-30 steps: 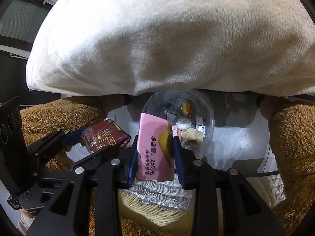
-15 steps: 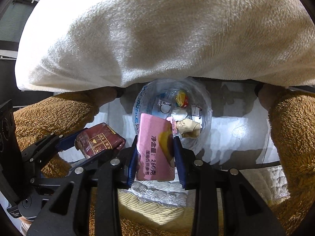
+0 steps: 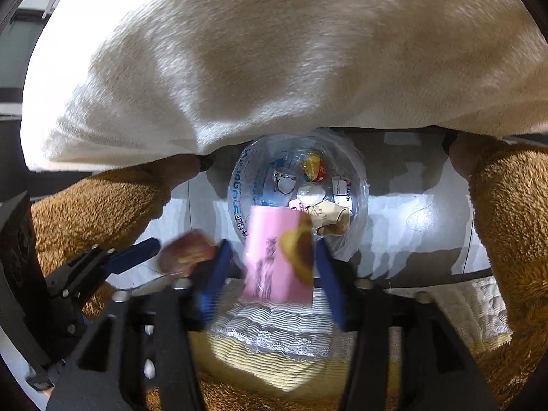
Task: Collect trash
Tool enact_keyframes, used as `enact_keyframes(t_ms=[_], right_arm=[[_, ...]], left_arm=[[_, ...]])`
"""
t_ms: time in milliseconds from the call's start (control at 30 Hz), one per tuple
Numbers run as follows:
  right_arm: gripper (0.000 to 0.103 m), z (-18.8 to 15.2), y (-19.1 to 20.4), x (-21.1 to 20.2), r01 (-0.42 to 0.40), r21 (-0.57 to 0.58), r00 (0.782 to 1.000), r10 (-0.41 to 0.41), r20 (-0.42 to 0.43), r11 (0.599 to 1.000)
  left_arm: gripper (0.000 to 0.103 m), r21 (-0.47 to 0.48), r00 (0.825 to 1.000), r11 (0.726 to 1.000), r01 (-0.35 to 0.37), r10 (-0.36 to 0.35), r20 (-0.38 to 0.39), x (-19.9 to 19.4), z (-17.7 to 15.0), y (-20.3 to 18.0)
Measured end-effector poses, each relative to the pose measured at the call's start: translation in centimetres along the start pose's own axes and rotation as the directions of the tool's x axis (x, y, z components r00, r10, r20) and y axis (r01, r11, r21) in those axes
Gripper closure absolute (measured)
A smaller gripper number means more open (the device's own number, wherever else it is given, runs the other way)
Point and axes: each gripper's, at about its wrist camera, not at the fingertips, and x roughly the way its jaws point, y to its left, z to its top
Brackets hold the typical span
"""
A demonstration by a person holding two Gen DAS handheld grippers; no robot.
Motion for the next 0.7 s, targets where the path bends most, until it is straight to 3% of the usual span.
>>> enact_keyframes(t_ms=[300,467,600,700], right_arm=[[0.049,-0.1,0.3,-1.5,-0.010,-0.020,0.998,0.011,0.065,1.000],[0.049,-0.3,0.2,-3.3,-0.031,-0.037,0.990,0.036,0.135,0.999],[0.049,-0.7,0.8,-5.1,-0.011,-0.092,0.973,0.032,0.227,0.996],[0.049,-1.4,2.1,-7.2,0.052,-0.166,0.939,0.009,0.344,0.985]], left_arm=[[0.023,-0.049,0.998,0.999,0.002,0.000,0.056,-1.4,0.4,1.0],[0.023,-0.050,0.991,0.999,0.012,-0.006,0.130,-3.3,0.4,1.2],[0.023,-0.044,0.978,0.999,-0.005,0.014,0.207,-5.0,0.5,1.3],[0.023,-0.030,0.958,1.000,0.001,0.008,0.287,-6.6,0.5,1.3]])
